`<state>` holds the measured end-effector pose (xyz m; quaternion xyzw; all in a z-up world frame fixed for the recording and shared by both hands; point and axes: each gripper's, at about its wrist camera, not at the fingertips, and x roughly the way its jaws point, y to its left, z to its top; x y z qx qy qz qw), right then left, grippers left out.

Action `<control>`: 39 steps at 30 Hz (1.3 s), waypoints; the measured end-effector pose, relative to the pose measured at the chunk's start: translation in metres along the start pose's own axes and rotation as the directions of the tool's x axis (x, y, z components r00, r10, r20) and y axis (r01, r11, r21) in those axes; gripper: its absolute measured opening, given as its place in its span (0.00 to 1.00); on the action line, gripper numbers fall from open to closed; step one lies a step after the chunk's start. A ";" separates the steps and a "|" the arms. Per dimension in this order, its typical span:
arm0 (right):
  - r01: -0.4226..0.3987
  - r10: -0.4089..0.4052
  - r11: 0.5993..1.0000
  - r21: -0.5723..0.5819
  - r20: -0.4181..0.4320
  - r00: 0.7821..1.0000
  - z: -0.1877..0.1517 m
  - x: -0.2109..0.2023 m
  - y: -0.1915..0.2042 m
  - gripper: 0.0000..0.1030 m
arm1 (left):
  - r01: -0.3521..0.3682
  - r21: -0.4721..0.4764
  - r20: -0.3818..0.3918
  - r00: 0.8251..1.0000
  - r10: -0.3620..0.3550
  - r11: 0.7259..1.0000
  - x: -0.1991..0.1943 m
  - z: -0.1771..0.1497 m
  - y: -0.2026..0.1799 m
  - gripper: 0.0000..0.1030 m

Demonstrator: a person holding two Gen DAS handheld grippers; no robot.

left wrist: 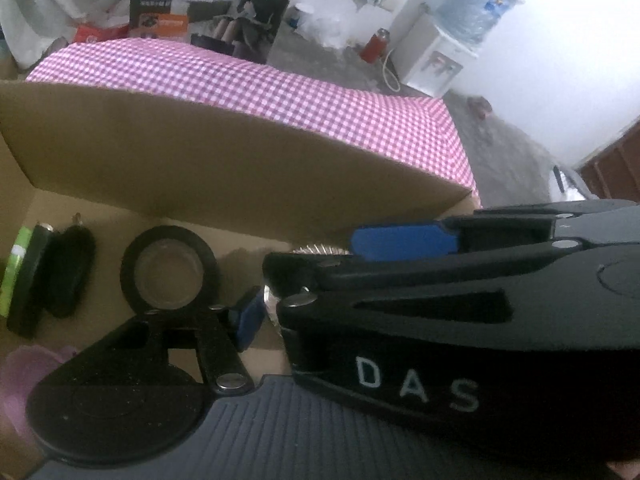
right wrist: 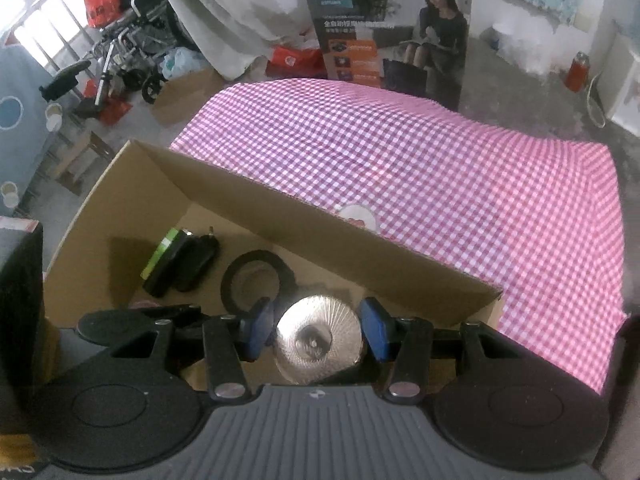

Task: Organize rigid objects
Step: 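Open the right gripper to release the jar and withdraw, then move the right gripper back toward the white plug charger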

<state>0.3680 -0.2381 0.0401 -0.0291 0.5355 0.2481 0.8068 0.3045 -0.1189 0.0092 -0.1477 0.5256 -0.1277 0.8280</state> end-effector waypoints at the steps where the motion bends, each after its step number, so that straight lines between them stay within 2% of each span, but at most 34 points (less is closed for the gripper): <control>1: 0.002 -0.002 1.000 -0.003 0.006 1.000 0.000 0.000 0.001 0.51 | 0.006 0.003 0.012 1.000 -0.006 1.000 -0.003 0.000 0.000 0.63; 8: 0.001 -0.002 1.000 0.010 0.082 0.997 -0.003 -0.019 0.005 0.51 | 0.009 0.042 0.065 0.998 -0.012 0.999 -0.020 -0.005 -0.010 0.64; 11: -0.010 0.007 1.000 0.019 0.142 0.990 -0.008 -0.040 0.010 0.52 | 0.000 0.101 0.099 0.995 -0.010 0.995 -0.036 -0.014 -0.020 0.67; 13: -0.019 0.014 1.000 0.021 0.194 0.981 -0.014 -0.057 0.013 0.58 | -0.005 0.144 0.127 0.992 -0.013 0.990 -0.051 -0.023 -0.028 0.71; 17: -0.025 0.013 0.999 0.032 0.328 0.945 -0.037 -0.099 0.018 0.62 | -0.007 0.217 0.180 0.983 -0.034 0.976 -0.083 -0.044 -0.040 0.80; 19: -0.027 0.005 0.998 0.052 0.386 0.923 -0.052 -0.116 0.020 0.67 | -0.021 0.261 0.218 0.975 -0.037 0.965 -0.100 -0.061 -0.043 0.89; 22: -0.016 -0.015 0.998 0.066 0.455 0.890 -0.077 -0.136 0.026 0.79 | -0.050 0.323 0.256 0.966 -0.037 0.945 -0.119 -0.086 -0.046 0.94; 24: 0.000 -0.032 0.998 0.065 0.494 0.869 -0.094 -0.149 0.032 0.96 | -0.066 0.358 0.266 0.963 -0.033 0.931 -0.128 -0.101 -0.045 0.94; 27: -0.007 -0.021 0.999 0.049 0.545 0.838 -0.120 -0.167 0.043 1.00 | -0.078 0.389 0.277 0.960 -0.035 0.918 -0.142 -0.123 -0.042 0.96; 30: 0.027 -0.039 0.999 0.030 0.553 0.832 -0.140 -0.177 0.055 1.00 | -0.082 0.404 0.283 0.958 -0.039 0.911 -0.155 -0.146 -0.032 0.97; 35: 0.121 -0.110 0.992 0.019 0.573 0.812 -0.165 -0.185 0.082 1.00 | -0.068 0.389 0.292 0.955 -0.053 0.919 -0.167 -0.165 -0.021 0.98; 39: 0.136 -0.109 0.991 -0.008 0.552 0.827 -0.177 -0.186 0.102 1.00 | -0.084 0.398 0.311 0.949 -0.048 0.914 -0.172 -0.178 -0.011 0.98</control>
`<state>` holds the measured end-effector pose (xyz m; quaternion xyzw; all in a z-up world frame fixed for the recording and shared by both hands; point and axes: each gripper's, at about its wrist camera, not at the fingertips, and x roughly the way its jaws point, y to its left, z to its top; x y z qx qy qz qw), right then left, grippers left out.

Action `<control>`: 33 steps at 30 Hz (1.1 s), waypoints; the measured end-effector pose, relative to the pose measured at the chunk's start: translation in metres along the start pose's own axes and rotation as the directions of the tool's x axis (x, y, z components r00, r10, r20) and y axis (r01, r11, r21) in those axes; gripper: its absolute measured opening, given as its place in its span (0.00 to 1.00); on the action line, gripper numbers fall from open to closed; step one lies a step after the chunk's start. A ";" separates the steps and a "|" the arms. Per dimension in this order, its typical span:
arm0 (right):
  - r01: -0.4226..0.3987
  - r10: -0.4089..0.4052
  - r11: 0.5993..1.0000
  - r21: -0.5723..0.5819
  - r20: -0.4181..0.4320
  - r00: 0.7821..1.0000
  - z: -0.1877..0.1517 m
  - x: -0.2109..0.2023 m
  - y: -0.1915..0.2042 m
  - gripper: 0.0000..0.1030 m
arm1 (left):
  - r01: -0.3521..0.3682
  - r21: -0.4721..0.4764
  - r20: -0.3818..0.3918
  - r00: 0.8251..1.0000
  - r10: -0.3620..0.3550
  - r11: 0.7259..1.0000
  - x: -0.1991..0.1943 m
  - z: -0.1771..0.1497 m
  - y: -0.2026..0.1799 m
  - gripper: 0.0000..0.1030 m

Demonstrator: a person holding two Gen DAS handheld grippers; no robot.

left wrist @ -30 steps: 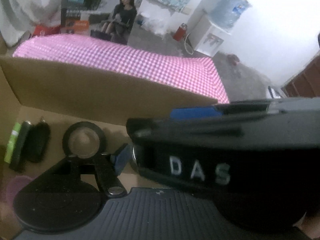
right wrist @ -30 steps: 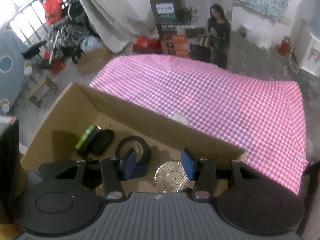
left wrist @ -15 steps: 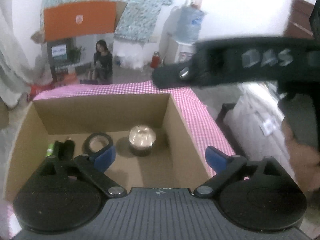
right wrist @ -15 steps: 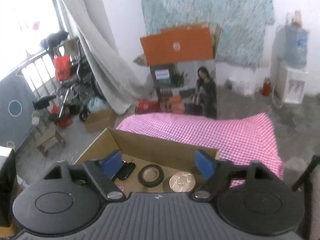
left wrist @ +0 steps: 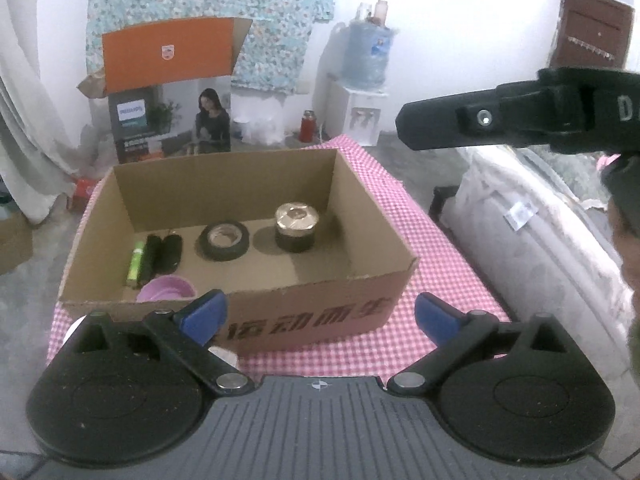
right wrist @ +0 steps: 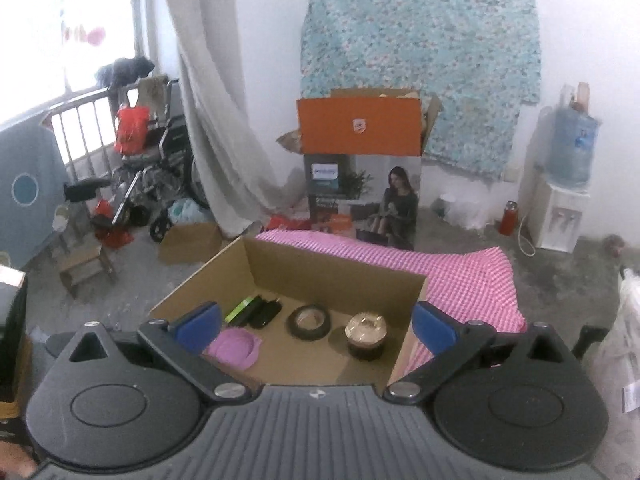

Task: Organize rigid objects
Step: 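Move the right gripper back toward the white plug charger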

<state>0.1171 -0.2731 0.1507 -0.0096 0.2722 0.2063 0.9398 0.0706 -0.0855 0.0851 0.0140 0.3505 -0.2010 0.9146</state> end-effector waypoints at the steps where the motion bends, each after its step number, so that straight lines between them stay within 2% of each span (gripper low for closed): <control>1: 0.002 -0.002 1.000 -0.016 -0.016 1.000 0.001 -0.001 0.005 1.00 | -0.006 0.009 0.006 1.000 0.006 1.000 -0.002 -0.004 0.000 0.98; 5: 0.102 -0.107 0.990 -0.099 -0.045 0.993 0.006 -0.005 0.022 1.00 | -0.017 0.039 0.014 1.000 0.016 0.999 -0.009 -0.015 0.000 0.98; 9: 0.214 -0.217 0.963 -0.161 -0.001 0.976 0.011 -0.011 0.039 1.00 | -0.030 0.051 0.040 0.999 0.028 0.998 -0.018 -0.031 0.001 0.98; 12: 0.252 -0.251 0.951 -0.178 0.029 0.968 0.007 -0.013 0.049 1.00 | -0.054 0.076 0.063 0.997 0.049 0.996 -0.021 -0.044 0.002 0.99; 16: 0.173 -0.172 0.978 -0.117 0.023 0.985 -0.006 -0.012 0.056 1.00 | -0.093 0.083 0.055 0.995 0.088 0.992 -0.020 -0.058 0.007 0.99; 19: 0.035 -0.034 0.998 -0.056 0.012 0.999 -0.025 -0.005 0.058 1.00 | -0.096 0.062 0.049 0.994 0.093 0.993 -0.022 -0.066 0.016 0.99; 21: -0.036 0.035 0.999 -0.019 -0.019 0.999 -0.039 0.004 0.060 1.00 | -0.095 0.048 0.035 0.995 0.094 0.994 -0.020 -0.070 0.023 0.99; 24: -0.037 0.038 0.999 0.020 -0.054 0.998 -0.063 0.020 0.063 1.00 | -0.102 0.039 0.006 0.995 0.101 0.994 -0.014 -0.077 0.031 0.99; 28: 0.004 0.004 0.994 0.109 -0.073 0.997 -0.086 0.031 0.049 1.00 | -0.087 0.019 -0.017 0.996 0.087 0.996 -0.008 -0.086 0.039 0.99; 33: -0.007 0.035 0.957 0.291 -0.091 0.995 -0.108 0.040 0.018 1.00 | -0.095 0.009 -0.018 0.995 0.096 0.995 -0.003 -0.092 0.045 0.99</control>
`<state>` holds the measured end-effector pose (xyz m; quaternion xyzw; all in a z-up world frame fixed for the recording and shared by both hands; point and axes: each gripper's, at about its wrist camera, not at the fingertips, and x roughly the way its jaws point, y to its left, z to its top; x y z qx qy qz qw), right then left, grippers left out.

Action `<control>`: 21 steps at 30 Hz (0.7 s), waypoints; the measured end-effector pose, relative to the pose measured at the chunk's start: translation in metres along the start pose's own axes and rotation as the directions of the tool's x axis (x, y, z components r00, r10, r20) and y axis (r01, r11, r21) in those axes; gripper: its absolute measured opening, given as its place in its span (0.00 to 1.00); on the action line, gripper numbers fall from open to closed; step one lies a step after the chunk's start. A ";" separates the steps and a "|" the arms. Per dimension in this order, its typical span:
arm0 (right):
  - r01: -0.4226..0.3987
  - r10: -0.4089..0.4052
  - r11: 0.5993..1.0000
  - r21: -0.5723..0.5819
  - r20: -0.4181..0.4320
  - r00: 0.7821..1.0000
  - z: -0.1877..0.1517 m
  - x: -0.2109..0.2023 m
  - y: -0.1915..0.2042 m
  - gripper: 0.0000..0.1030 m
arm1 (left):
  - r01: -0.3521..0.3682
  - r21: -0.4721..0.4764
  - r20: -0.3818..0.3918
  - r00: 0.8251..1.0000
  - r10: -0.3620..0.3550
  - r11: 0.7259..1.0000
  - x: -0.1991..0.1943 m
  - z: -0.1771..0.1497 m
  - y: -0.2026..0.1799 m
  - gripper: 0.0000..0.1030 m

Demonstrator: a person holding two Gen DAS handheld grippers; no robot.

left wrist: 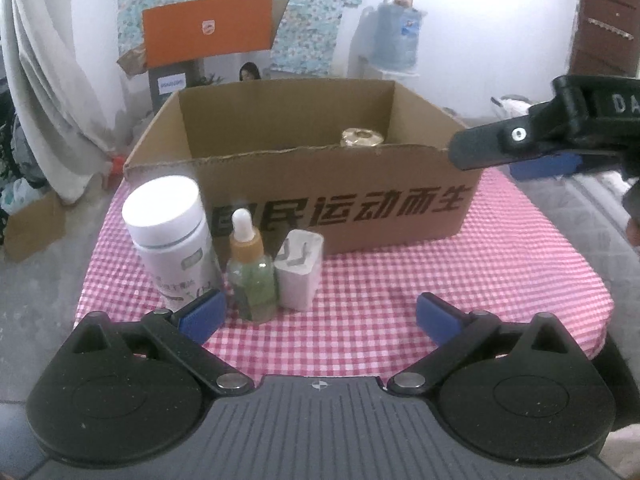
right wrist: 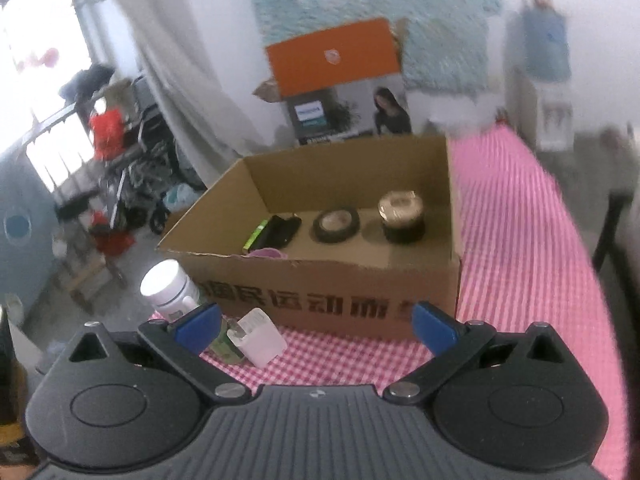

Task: Organize rigid objects
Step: 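Move the right gripper back toward the white plug charger, then close the right gripper around the white plug charger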

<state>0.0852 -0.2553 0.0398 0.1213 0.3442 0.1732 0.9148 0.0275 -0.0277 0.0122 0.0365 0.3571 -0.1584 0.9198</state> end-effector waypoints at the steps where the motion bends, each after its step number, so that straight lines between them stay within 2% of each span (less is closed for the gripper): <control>1: -0.015 0.015 1.000 0.025 -0.006 1.000 0.000 0.004 -0.004 1.00 | -0.002 -0.003 -0.005 1.000 0.002 1.000 0.002 0.000 0.001 0.99; 7: -0.119 0.123 0.987 0.110 -0.038 0.992 -0.004 0.029 -0.013 0.99 | -0.026 -0.003 -0.028 0.999 0.026 1.000 0.018 -0.003 0.007 0.93; 10: -0.169 0.179 0.977 0.132 -0.071 0.981 -0.004 0.046 -0.011 0.91 | -0.018 0.010 -0.037 0.999 0.018 1.000 0.023 -0.005 0.005 0.85; 12: -0.191 0.208 0.968 0.159 -0.096 0.973 -0.005 0.057 -0.012 0.79 | -0.008 0.028 -0.043 0.999 0.009 1.000 0.025 -0.007 0.002 0.79; 15: -0.206 0.236 0.955 0.215 -0.122 0.964 -0.005 0.073 -0.017 0.68 | 0.009 0.047 -0.055 0.998 -0.006 0.999 0.027 -0.010 -0.003 0.73; 18: -0.215 0.256 0.942 0.257 -0.139 0.957 -0.005 0.087 -0.022 0.60 | 0.022 0.049 -0.059 0.998 -0.019 0.999 0.031 -0.011 -0.007 0.68; 21: -0.223 0.277 0.930 0.292 -0.161 0.947 -0.005 0.104 -0.022 0.58 | 0.032 0.028 -0.058 0.998 -0.031 0.999 0.036 -0.009 -0.007 0.63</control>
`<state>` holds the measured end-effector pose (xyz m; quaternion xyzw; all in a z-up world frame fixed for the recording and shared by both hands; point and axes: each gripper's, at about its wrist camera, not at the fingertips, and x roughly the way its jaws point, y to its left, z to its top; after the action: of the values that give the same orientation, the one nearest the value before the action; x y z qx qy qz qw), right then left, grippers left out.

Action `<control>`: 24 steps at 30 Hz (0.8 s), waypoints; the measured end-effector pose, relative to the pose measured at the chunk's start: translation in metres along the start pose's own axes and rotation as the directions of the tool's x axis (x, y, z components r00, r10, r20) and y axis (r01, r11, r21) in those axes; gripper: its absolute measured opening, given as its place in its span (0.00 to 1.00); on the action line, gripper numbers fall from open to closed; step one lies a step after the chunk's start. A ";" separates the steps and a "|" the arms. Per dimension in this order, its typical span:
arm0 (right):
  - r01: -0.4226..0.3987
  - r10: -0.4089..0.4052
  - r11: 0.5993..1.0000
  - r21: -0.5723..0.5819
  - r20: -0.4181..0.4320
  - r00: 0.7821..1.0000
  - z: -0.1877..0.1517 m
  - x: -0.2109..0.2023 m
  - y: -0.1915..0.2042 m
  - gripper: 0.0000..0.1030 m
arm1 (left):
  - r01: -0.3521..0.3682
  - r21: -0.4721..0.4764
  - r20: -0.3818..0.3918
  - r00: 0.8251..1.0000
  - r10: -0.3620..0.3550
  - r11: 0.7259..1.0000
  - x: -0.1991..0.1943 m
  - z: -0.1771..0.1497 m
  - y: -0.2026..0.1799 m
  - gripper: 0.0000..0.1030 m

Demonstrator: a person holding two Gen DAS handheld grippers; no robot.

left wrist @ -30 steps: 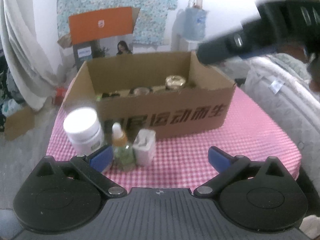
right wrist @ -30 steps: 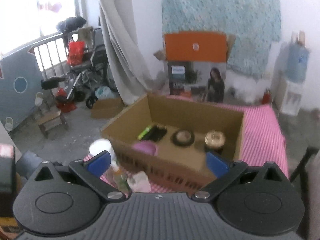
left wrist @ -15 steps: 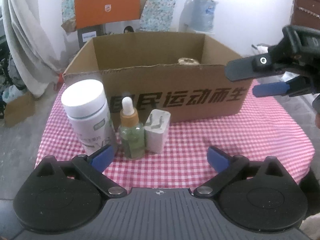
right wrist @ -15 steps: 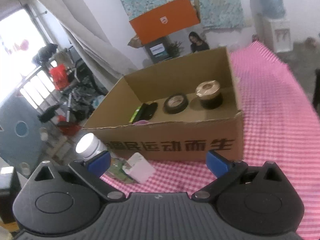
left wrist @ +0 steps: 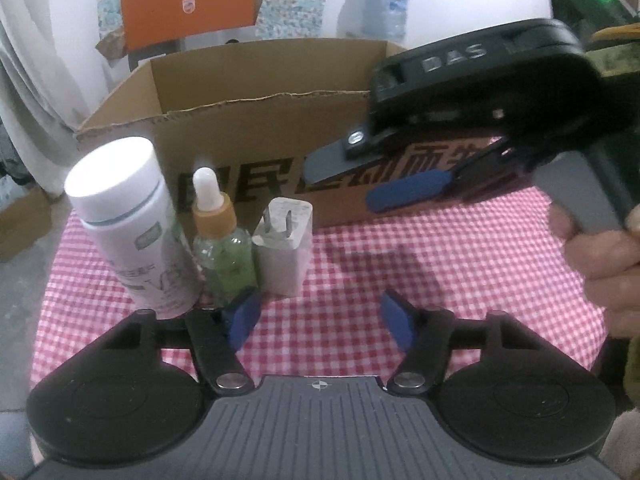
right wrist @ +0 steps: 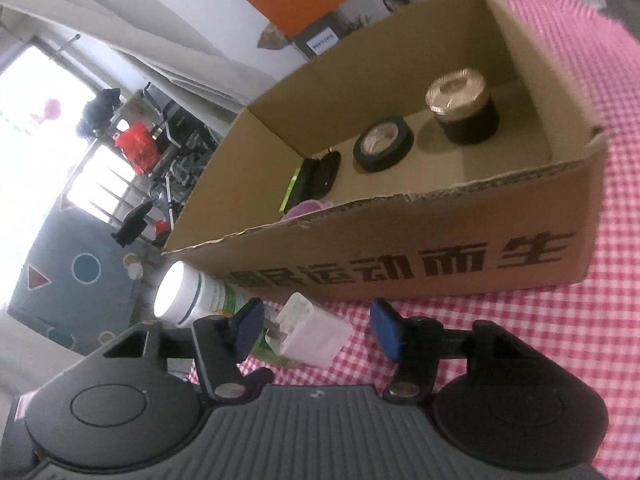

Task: Organize rigid objects
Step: 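Close the right gripper around the white plug charger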

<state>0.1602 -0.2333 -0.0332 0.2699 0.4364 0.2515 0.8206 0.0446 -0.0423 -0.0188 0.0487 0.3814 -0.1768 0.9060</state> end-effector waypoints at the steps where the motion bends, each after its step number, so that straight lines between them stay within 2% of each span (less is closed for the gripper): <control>1: -0.006 0.006 1.000 0.008 -0.009 1.000 0.001 0.004 -0.001 0.57 | 0.001 -0.007 -0.003 1.000 -0.001 1.000 0.003 0.001 0.001 0.61; 8: -0.030 0.032 0.999 0.028 -0.061 0.998 0.006 0.032 0.001 0.48 | 0.003 -0.027 -0.004 1.000 -0.003 1.000 0.012 0.004 0.003 0.58; 11: -0.021 0.024 0.999 0.041 -0.082 0.996 0.007 0.039 0.000 0.40 | 0.002 -0.024 -0.005 1.000 -0.002 1.000 0.016 0.006 0.003 0.58; 15: -0.023 0.028 0.998 0.060 -0.078 0.997 0.005 0.034 -0.005 0.38 | 0.045 -0.037 -0.018 0.999 -0.045 0.998 0.017 0.007 0.003 0.58; 24: 0.008 -0.004 0.998 0.060 -0.061 0.998 -0.003 0.013 -0.014 0.38 | 0.113 0.018 -0.017 0.994 -0.112 0.993 0.015 0.005 -0.021 0.58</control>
<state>0.1667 -0.2348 -0.0515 0.2854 0.4692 0.2440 0.7992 0.0508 -0.0673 -0.0250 0.0371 0.3890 -0.2308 0.8911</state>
